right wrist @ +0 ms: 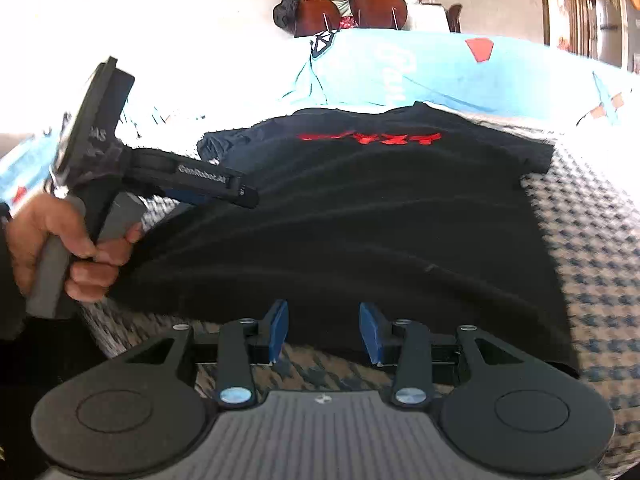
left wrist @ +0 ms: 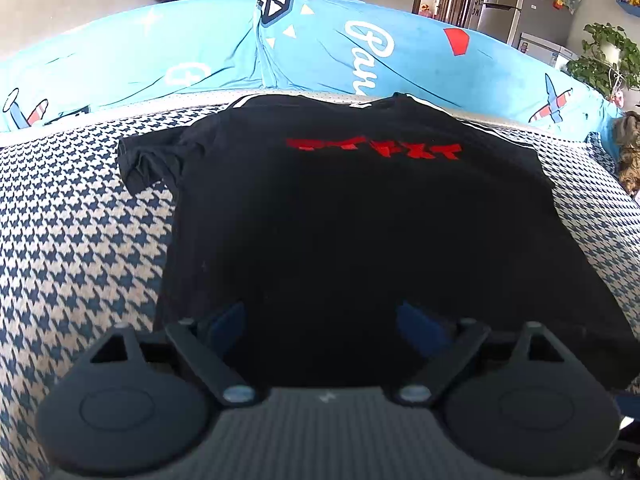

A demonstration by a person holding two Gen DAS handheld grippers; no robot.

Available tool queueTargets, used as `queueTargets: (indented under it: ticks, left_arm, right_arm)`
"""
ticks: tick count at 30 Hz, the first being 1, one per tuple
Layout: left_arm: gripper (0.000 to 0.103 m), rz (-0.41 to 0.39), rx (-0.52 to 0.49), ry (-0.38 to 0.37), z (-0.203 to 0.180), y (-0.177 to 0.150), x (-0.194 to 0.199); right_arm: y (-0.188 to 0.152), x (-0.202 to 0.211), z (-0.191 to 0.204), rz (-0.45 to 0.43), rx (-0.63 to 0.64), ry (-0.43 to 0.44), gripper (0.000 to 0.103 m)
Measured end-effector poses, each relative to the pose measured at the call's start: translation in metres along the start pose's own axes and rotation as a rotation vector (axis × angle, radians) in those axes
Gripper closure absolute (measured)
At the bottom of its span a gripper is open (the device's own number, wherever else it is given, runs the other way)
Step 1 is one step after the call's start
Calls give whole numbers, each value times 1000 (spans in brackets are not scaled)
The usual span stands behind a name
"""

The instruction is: Fold clothes

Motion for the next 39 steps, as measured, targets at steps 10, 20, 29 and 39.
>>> queueTargets:
  ticks: [10, 20, 29, 39]
  left_arm:
    - [11, 6, 10, -22, -10, -18, 12]
    - [9, 19, 41, -15, -4, -24, 12]
    - [9, 28, 45, -19, -6, -25, 9]
    - [8, 29, 46, -20, -7, -25, 7]
  right_arm:
    - [-18, 6, -7, 15, 130, -141, 63]
    - [-26, -2, -15, 52, 184, -253, 63]
    - [-25, -5, -16, 29, 217, -281, 63]
    - [-22, -11, -1, -21, 316, -256, 72]
Point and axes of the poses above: each gripper's, at about its wrist camera, not at the fingertips, and x roughly against the way its jaws point, z to its left, y to its top, the point moved 4 cm from there along -x, roughly the way its jaws point, and after that the axes turned 3 degrees about -z, right-handed, at the moved point
